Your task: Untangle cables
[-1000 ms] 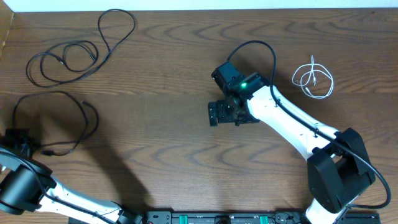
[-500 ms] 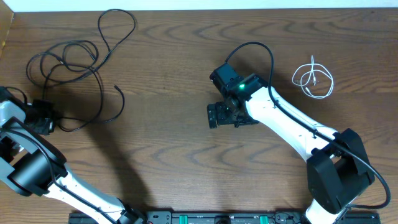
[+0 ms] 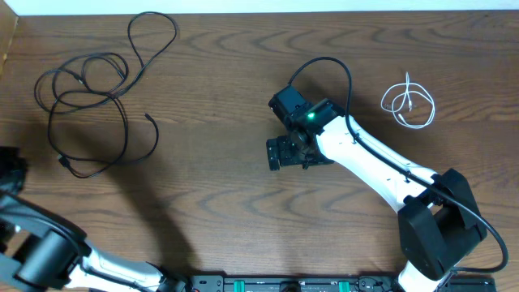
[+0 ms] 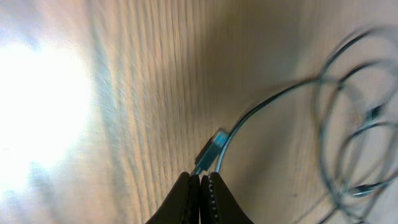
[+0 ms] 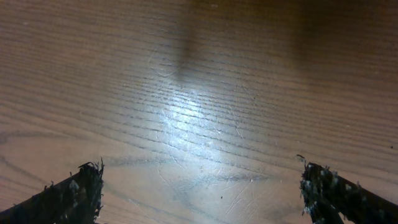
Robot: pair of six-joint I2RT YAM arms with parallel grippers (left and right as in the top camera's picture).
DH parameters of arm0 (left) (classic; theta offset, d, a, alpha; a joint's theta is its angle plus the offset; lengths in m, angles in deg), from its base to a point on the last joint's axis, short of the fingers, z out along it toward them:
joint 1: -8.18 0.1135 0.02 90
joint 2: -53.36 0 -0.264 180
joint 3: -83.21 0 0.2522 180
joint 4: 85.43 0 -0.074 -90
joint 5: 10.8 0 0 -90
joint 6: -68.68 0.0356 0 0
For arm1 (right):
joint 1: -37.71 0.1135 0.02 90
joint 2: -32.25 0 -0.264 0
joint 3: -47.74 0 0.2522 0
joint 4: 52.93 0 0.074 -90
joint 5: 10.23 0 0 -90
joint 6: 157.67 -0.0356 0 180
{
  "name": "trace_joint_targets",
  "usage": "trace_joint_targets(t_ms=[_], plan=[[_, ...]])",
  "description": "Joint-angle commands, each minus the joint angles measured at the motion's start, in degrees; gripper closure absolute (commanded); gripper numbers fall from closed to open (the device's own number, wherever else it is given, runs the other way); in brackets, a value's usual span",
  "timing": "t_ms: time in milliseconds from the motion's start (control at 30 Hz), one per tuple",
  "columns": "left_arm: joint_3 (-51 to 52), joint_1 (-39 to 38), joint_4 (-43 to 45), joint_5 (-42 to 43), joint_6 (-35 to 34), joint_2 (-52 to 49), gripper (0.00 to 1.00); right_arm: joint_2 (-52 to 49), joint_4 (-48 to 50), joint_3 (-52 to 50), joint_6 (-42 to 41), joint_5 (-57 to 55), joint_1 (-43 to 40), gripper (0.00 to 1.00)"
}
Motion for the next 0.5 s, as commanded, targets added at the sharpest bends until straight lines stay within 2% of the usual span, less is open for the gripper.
trace_joint_targets(t_ms=[0,100,233,333,367,467], plan=[[-1.53,0.37,-1.49,-1.53,-1.53,2.47,0.91,0.98,-0.07,-0.28,-0.92,0.11,0.17,0.01],[-1.29,-0.5,-4.15,2.05,-2.23,2.45,0.87,0.98,0.09,-0.28,-0.92,0.11,0.17,0.01],[-0.48,-3.69,-7.19,5.86,-2.21,2.43,0.77,0.98,0.98,-0.28,-0.92,0.13,0.2,0.01],[-0.17,-7.63,-9.01,6.01,-1.33,2.43,0.48,0.98,1.31,-0.28,-0.92,0.11,0.17,0.01],[-0.17,-9.29,-9.66,6.01,-0.26,2.43,0.44,0.98,1.31,-0.28,-0.9,0.11,0.17,0.01],[-0.17,-15.21,-9.79,5.97,5.14,2.43,0.44,0.98,1.29,-0.28,-0.9,0.11,0.17,0.01]])
